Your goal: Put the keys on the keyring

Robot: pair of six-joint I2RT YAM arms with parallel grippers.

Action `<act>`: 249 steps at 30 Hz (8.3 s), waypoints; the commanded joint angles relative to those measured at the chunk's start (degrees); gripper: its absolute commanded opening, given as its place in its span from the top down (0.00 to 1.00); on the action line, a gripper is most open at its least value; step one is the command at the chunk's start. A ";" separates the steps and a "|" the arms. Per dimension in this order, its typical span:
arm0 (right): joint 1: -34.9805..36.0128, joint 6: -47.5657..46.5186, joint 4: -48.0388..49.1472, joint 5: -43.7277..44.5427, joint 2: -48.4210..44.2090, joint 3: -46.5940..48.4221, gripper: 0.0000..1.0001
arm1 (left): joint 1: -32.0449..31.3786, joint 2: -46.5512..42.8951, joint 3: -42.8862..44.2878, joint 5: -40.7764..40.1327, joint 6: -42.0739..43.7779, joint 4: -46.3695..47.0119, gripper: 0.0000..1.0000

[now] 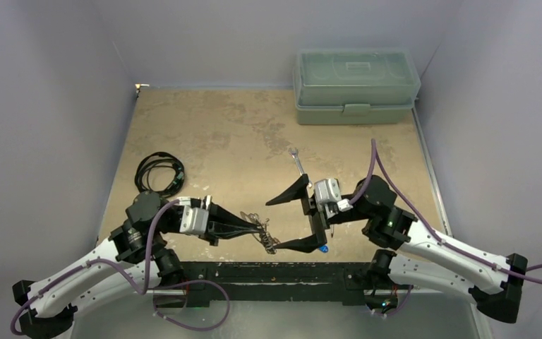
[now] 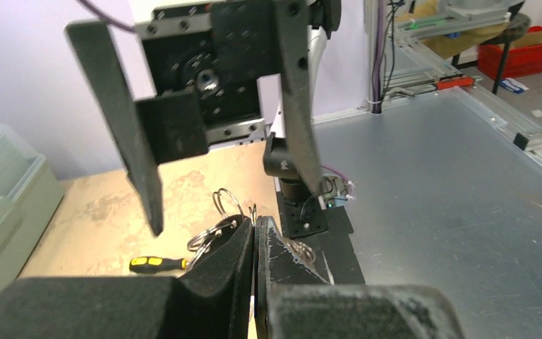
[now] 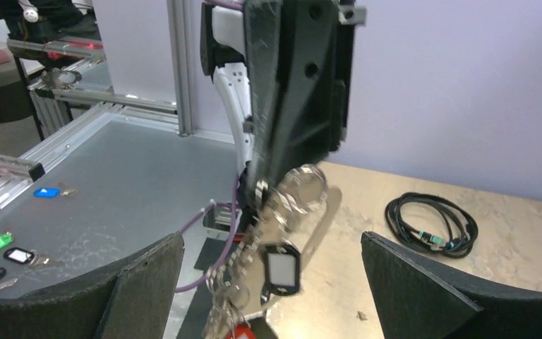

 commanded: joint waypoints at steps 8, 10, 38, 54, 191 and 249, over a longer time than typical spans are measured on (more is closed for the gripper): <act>-6.02 4.18 7.36 -17.13 9.44 2.75 0.05 | 0.04 2.14 4.03 11.24 -3.80 8.64 1.00; -6.02 4.41 7.96 -17.97 11.32 3.58 0.12 | 0.07 2.38 3.36 11.32 -4.44 10.16 1.00; -6.02 15.93 14.19 -8.62 15.02 2.60 0.21 | 0.08 1.26 0.33 0.19 -2.13 8.57 1.00; -5.99 9.65 5.11 0.22 -8.68 -1.56 0.55 | 0.12 -2.10 -2.22 -3.73 -4.38 12.88 1.00; 13.85 -24.20 -6.61 54.29 1.81 0.24 1.00 | 0.17 7.28 2.52 -20.48 4.00 -16.32 0.62; -11.03 -2.28 -23.89 65.72 -0.01 10.02 1.00 | -30.30 70.30 0.93 -55.75 -3.25 37.24 0.80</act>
